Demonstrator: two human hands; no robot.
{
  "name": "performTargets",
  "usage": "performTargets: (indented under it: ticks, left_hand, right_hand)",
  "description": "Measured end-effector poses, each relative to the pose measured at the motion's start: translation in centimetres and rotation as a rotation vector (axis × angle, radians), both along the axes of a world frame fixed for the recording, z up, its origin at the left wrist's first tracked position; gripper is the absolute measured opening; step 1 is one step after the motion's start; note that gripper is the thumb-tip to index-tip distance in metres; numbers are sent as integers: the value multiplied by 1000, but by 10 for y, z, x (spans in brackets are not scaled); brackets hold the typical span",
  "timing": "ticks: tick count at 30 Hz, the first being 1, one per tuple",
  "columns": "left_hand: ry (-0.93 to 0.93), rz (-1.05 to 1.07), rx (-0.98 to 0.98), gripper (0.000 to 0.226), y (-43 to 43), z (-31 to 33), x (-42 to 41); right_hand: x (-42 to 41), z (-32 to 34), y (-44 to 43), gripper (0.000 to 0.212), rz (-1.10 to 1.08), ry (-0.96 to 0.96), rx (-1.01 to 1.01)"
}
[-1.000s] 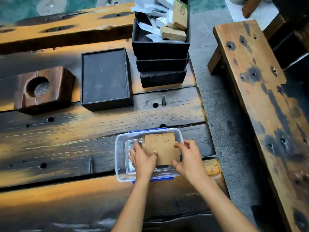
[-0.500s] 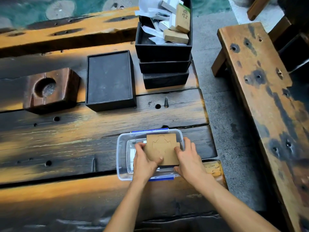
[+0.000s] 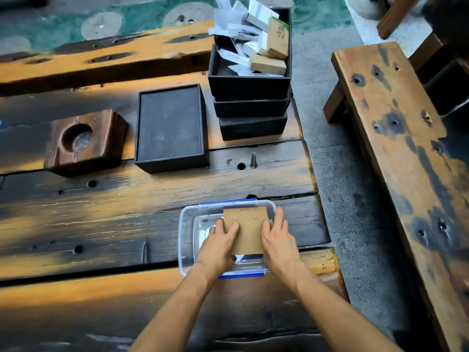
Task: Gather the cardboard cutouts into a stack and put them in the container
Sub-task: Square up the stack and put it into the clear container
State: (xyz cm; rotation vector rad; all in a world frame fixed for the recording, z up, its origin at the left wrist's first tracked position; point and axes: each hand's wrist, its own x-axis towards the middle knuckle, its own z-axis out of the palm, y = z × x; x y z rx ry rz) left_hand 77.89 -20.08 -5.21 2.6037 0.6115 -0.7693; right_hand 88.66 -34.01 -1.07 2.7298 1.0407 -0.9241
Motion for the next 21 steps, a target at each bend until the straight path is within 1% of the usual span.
performTargets:
  ticks: [3, 7, 8, 11, 12, 14, 17, 21]
  left_hand:
    - [12, -32, 35, 75, 1, 0, -3]
    - [62, -59, 55, 80, 6, 2, 3]
    - [79, -63, 50, 82, 7, 4, 5]
    - [132, -23, -7, 93, 2, 11, 6]
    - [138, 10, -14, 94, 0, 16, 3]
    - [136, 72, -2, 88, -3, 21, -2]
    - [123, 105, 43, 72, -11, 28, -13]
    - [80, 163, 69, 76, -23, 40, -34]
  right_hand:
    - [-3, -2, 0, 44, 10, -6, 4]
    - [0, -2, 5, 50, 26, -29, 36]
    - [2, -2, 4, 54, 39, -40, 35]
    - [6, -3, -5, 84, 44, -43, 10]
    - [5, -1, -6, 90, 37, -39, 7]
    - [7, 1, -5, 95, 9, -22, -1]
    - [8, 9, -2, 88, 19, -14, -25]
    - [-6, 13, -10, 79, -2, 9, -26]
